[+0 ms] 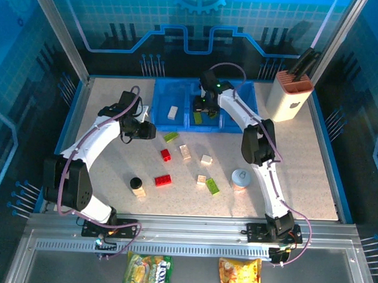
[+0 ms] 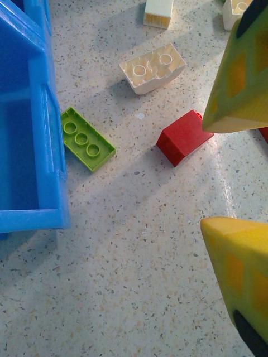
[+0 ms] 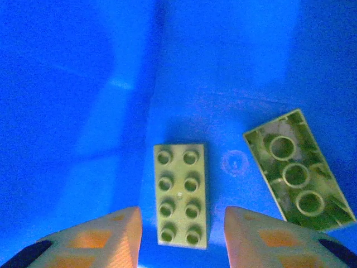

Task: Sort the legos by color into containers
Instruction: Place the lego in the container, then pick up the lego from the center of the table.

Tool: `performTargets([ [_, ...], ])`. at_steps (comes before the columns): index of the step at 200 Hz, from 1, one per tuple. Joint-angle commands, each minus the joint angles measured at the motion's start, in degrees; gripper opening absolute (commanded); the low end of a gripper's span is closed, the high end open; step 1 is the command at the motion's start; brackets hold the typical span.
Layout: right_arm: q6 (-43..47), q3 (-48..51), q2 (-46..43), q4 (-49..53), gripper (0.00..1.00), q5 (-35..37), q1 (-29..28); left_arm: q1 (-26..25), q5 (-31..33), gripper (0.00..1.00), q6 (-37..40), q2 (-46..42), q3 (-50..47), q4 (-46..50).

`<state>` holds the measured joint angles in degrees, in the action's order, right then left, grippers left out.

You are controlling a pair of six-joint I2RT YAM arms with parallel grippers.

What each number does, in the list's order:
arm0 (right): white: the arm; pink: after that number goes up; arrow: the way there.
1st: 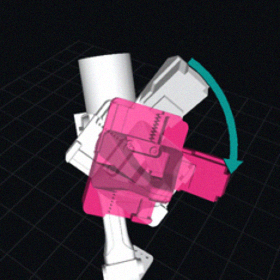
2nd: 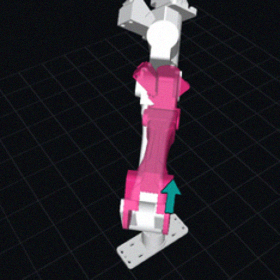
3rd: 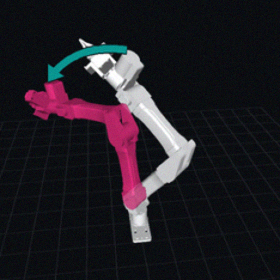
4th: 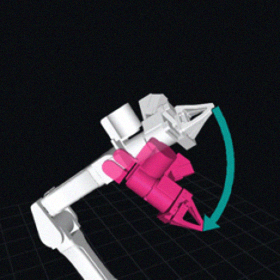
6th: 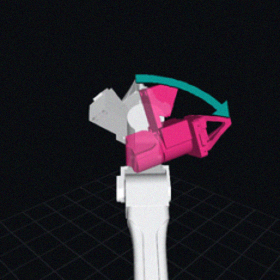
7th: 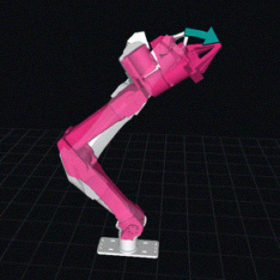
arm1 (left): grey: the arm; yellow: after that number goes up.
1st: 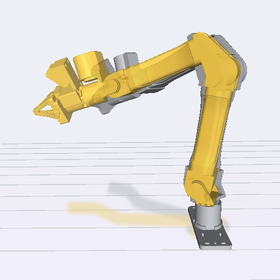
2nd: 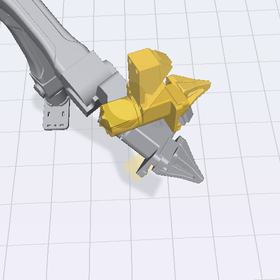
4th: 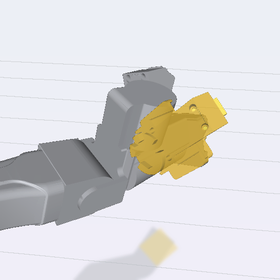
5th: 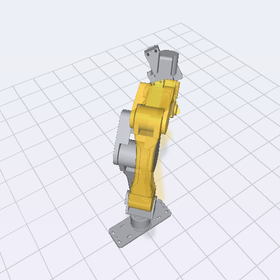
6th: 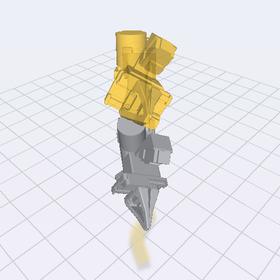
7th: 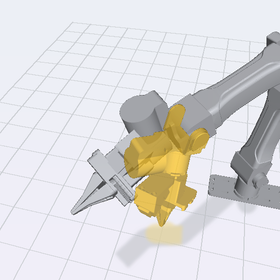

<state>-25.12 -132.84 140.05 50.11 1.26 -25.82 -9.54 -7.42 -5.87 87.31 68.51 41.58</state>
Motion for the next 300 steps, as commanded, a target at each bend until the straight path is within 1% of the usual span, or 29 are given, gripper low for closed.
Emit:
performTargets([
  [1,1.9,1.06,-5.75,3.58,0.44,1.06,-0.74,0.58,-1.86,0.45,-0.1,0.01,-0.2,-0.33],
  [12,2.16,2.86,-6.49,4.1,0.43,1.48,-1.07,0.58,-1.98,0.45,-0.19,0.06,-0.17,-0.36],
  [16,2.19,3.6,-8.34,4.2,0.43,1.7,-1.16,0.58,-2.02,0.45,-0.11,0.12,-0.14,-0.3],
  [72,2.45,17.62,-18.54,3.03,0.42,3.19,-2.92,0.58,-2.59,0.45,-0.45,0.41,0.04,-0.26],
  [99,1.58,24.81,-23.19,1.68,0.42,3.48,-4.29,0.58,-3.28,0.45,-0.9,0.74,0.04,-0.37],
  [145,-0.5,34.15,-29.01,0.72,0.42,4.8,-6.86,0.03,-3.35,0.44,-2.72,1.07,-0.35,-0.15],
  [193,-2.14,42.61,-34.29,-0.77,0.42,5.49,-8.26,-5.3,1.96,0.47,-7.7,2.12,2.05,3.81],
  [219,-2.48,46.48,-36.87,-1.38,0.43,6.11,-8.23,-7.98,3.6,0.47,-12.6,3.17,1.98,4.32],
  [234,-2.64,48.32,-38.27,-1.76,0.43,6.23,-8.24,-9.61,5.7,0.48,-15.68,3.88,1.48,4.31],
  [252,-2.71,50.48,-39.77,-2.11,0.42,6.32,-8.26,-11.26,7.32,0.5,-18.84,4.9,1.04,4.01],
  [272,-2.48,52.29,-41.23,-2.2,0.43,6.77,-8.14,-13.14,8.5,0.55,-22.15,5.81,-0.32,2.47],
  [300,-2.06,53.85,-43.09,-2.09,0.43,7.03,-7.92,-15.37,10.21,0.59,-25.21,7.97,-0.74,1.48],
])
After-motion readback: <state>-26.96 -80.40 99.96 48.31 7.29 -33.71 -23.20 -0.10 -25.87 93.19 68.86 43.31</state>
